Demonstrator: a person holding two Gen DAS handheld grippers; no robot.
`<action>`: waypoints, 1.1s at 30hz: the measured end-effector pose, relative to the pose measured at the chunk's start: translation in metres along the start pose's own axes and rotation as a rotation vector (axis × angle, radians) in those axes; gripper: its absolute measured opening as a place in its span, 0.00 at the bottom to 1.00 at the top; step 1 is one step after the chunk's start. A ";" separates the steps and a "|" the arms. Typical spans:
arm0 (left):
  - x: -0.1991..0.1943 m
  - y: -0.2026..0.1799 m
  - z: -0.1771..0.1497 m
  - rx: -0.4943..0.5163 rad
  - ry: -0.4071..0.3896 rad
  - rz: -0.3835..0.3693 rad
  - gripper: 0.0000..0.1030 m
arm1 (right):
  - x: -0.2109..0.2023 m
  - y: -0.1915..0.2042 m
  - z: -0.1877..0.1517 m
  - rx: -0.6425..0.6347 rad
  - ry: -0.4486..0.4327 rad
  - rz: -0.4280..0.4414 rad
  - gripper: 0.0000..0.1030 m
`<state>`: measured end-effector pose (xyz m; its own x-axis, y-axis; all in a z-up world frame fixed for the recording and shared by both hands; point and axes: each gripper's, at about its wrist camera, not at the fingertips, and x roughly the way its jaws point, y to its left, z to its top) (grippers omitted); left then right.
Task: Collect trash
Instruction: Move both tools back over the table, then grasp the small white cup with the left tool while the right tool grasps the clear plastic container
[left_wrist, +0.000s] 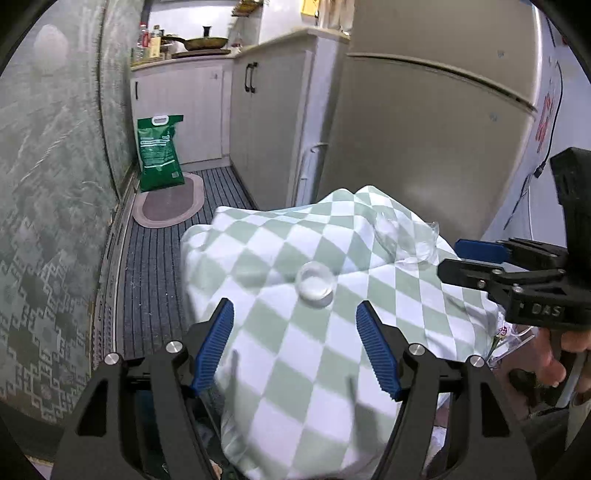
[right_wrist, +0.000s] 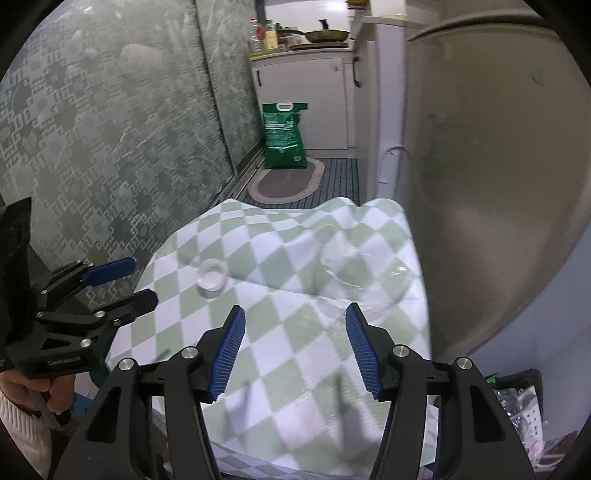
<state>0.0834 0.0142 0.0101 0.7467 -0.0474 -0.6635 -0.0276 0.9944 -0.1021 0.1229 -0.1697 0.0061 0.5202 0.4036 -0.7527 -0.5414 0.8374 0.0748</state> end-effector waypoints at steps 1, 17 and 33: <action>0.004 -0.003 0.001 0.008 0.008 0.003 0.70 | -0.001 -0.003 0.000 0.007 0.001 0.002 0.56; 0.062 -0.020 0.023 0.030 0.144 0.082 0.63 | -0.002 -0.043 -0.001 0.102 -0.002 0.013 0.63; 0.054 -0.005 0.015 -0.045 0.090 0.094 0.31 | 0.008 -0.020 0.009 -0.163 0.006 -0.005 0.72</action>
<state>0.1333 0.0079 -0.0142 0.6764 0.0358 -0.7357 -0.1264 0.9896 -0.0680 0.1437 -0.1800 0.0042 0.5196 0.3966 -0.7568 -0.6391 0.7682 -0.0362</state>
